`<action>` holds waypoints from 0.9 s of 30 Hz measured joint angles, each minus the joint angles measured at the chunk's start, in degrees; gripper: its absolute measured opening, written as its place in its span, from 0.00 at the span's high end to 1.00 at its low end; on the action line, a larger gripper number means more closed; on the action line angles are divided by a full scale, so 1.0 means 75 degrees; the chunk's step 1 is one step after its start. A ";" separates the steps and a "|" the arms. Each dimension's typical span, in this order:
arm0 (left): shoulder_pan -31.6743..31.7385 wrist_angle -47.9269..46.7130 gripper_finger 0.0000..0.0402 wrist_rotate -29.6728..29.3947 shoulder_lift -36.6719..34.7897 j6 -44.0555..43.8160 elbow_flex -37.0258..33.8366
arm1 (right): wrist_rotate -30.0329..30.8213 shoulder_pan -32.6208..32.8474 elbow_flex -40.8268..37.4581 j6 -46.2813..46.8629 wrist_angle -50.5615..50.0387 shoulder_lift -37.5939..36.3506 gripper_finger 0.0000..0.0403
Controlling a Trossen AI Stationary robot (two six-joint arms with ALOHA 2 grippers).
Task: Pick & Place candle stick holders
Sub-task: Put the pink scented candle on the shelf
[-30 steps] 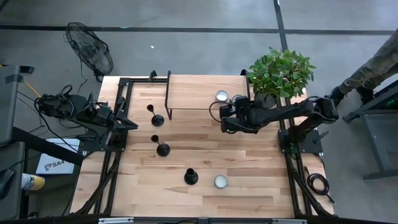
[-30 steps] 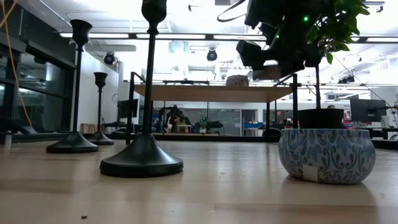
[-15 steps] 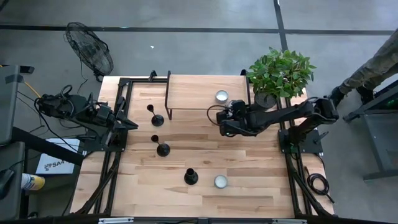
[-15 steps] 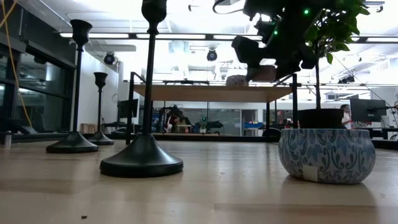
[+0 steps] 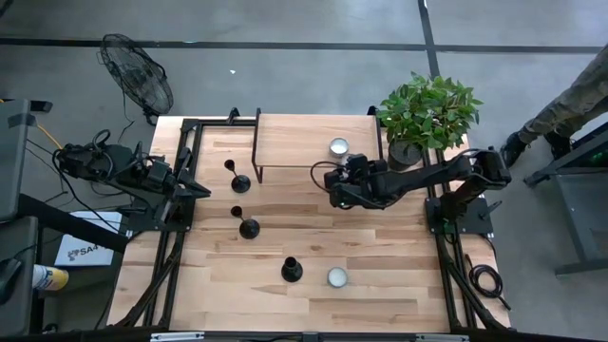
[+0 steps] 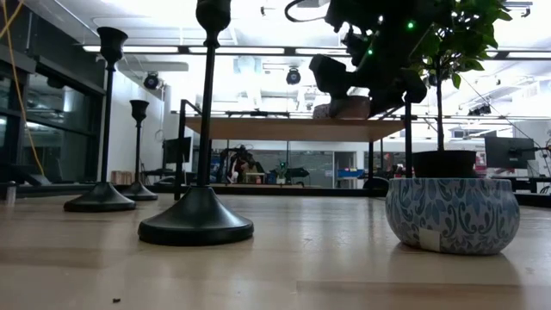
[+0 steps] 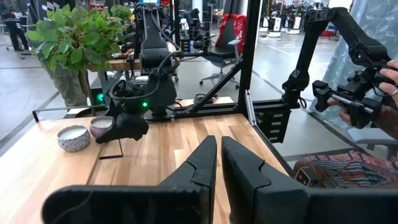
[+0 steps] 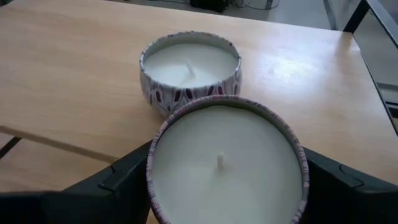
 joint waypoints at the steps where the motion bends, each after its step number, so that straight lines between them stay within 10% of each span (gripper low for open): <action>1: -0.0001 0.0003 0.94 0.0000 -0.0001 0.0000 0.0000 | -0.0003 -0.0018 0.0000 -0.0007 -0.0014 0.0000 0.27; 27: -0.0002 0.0000 0.94 0.0000 -0.0001 0.0000 0.0000 | 0.0143 -0.1042 0.0000 -0.0517 0.0221 0.0000 0.27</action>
